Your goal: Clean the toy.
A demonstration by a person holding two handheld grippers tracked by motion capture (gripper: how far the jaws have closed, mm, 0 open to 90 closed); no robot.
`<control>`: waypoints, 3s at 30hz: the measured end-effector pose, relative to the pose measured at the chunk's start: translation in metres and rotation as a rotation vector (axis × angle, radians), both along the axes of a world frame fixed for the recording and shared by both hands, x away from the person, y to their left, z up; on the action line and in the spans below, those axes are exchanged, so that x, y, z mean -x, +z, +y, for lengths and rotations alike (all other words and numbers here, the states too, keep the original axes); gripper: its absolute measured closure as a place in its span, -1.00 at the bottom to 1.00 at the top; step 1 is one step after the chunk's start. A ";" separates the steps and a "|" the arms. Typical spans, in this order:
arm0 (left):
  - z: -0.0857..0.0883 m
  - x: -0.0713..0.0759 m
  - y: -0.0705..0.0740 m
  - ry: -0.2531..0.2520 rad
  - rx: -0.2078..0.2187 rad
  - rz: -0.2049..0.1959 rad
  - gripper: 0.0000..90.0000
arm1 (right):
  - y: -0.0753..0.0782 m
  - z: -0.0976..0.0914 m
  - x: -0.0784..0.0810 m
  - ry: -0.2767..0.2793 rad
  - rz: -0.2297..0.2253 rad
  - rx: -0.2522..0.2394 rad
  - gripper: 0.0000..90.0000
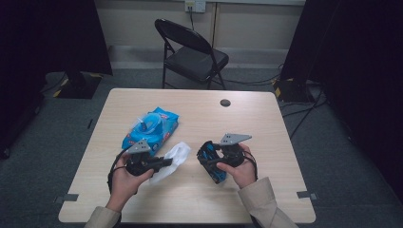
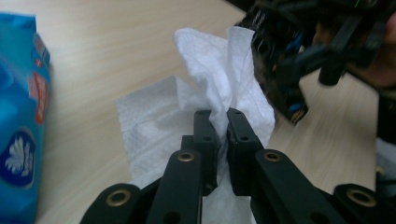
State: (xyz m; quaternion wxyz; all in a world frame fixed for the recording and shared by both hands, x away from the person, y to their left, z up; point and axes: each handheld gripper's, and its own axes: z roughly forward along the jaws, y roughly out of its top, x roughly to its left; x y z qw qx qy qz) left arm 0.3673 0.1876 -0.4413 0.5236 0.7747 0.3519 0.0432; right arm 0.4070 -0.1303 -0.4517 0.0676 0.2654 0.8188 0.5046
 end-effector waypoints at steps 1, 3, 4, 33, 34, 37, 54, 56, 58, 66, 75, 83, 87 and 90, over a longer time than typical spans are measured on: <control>-0.002 -0.001 0.003 -0.004 0.013 -0.001 0.88 | 0.001 0.000 0.000 0.000 -0.001 -0.001 -0.43; -0.008 -0.003 0.009 -0.025 0.019 -0.003 0.88 | 0.002 0.000 0.001 0.002 -0.005 -0.005 -0.43; -0.011 -0.003 0.011 -0.036 0.027 -0.003 0.88 | 0.003 0.000 0.001 0.001 -0.004 -0.008 -0.43; -0.074 -0.038 0.029 -0.073 -0.021 -0.036 0.88 | 0.006 0.014 0.008 0.073 -0.016 0.016 -0.43; -0.076 -0.040 0.029 -0.072 -0.034 -0.046 0.88 | 0.006 0.013 0.007 0.072 -0.011 0.011 -0.43; -0.081 -0.046 0.032 -0.064 -0.027 -0.058 0.88 | 0.008 0.010 0.007 0.071 -0.012 -0.002 -0.43; -0.065 -0.033 0.049 -0.076 0.034 -0.077 0.88 | 0.017 -0.010 0.001 0.000 -0.024 -0.053 -0.43; -0.062 -0.028 0.049 -0.092 0.043 -0.072 0.88 | 0.016 -0.011 0.000 -0.009 -0.023 -0.053 -0.43; -0.062 -0.024 0.047 -0.110 0.040 -0.058 0.88 | 0.016 -0.011 0.000 -0.013 -0.023 -0.046 -0.43; -0.073 -0.025 0.037 -0.131 0.026 -0.030 0.88 | 0.017 -0.006 0.002 0.005 -0.032 -0.039 -0.43; -0.077 -0.036 0.040 -0.100 -0.004 -0.045 0.87 | 0.016 -0.002 0.003 0.017 -0.039 -0.013 -0.43; -0.078 -0.045 0.035 -0.065 -0.022 -0.052 0.87 | 0.020 0.003 0.006 0.050 -0.040 -0.036 -0.43; -0.080 -0.048 0.032 -0.056 -0.038 -0.055 0.87 | 0.019 0.004 0.007 0.054 -0.039 -0.039 -0.43; -0.082 -0.050 0.030 -0.044 -0.054 -0.067 0.87 | 0.019 0.007 0.008 0.065 -0.042 -0.027 -0.43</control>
